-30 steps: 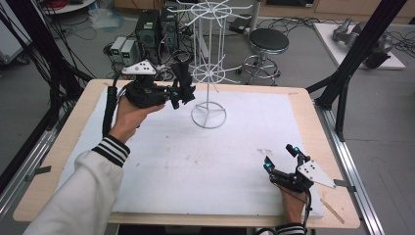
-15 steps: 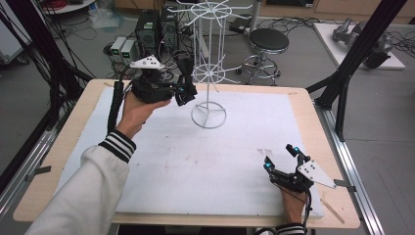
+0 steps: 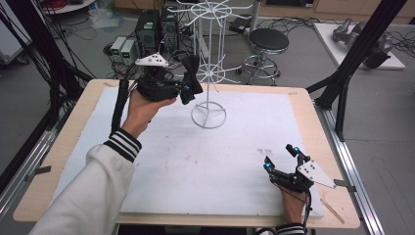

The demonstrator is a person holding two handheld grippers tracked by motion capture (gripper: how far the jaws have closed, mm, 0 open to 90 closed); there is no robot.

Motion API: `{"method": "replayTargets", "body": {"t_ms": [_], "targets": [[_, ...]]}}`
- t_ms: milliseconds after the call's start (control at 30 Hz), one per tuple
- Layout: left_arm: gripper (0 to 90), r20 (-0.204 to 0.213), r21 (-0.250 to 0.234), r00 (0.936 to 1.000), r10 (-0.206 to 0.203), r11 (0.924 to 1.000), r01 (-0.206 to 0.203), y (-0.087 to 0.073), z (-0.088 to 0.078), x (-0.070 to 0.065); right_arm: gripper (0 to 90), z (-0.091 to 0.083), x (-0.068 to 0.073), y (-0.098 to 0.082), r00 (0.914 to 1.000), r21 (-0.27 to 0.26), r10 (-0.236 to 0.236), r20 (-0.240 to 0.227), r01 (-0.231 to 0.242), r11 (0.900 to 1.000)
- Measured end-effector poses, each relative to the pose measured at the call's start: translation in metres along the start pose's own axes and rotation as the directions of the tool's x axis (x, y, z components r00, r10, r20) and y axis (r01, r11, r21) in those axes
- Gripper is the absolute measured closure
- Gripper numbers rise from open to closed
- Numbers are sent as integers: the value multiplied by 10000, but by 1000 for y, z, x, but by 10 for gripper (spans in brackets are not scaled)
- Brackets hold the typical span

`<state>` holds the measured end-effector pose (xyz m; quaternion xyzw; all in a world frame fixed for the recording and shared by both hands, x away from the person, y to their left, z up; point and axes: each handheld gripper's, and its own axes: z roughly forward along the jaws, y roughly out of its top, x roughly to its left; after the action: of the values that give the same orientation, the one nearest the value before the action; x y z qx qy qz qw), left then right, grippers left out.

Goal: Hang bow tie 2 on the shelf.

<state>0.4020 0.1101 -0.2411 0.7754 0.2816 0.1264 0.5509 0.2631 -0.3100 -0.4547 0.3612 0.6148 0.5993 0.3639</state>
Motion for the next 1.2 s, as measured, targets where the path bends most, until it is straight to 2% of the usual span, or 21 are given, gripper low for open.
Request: {"method": "replayTargets", "body": {"t_ms": [100, 433, 767, 1000, 1200], "targets": [[832, -65, 110, 9999, 92, 9999, -91, 3, 4, 0, 110, 0, 0, 0, 10000, 15, 30, 14, -30, 10000], [832, -194, 132, 9996, -191, 9997, 194, 5, 14, 4, 110, 0, 0, 0, 10000, 20, 68, -29, -68, 10000], [831, -387, 163, 9991, -164, 9997, 170, 10, 21, 8, 110, 0, 0, 0, 10000, 11, 54, -21, -54, 10000], [831, -313, 148, 9989, -347, 9993, 352, 10, 25, 10, 110, 0, 0, 0, 10000, 19, 79, -32, -79, 10000], [826, -302, 269, 9993, -197, 9994, 205, 9, 28, 6, 110, 0, 0, 0, 10000, 23, 83, -26, -83, 10000]]}}
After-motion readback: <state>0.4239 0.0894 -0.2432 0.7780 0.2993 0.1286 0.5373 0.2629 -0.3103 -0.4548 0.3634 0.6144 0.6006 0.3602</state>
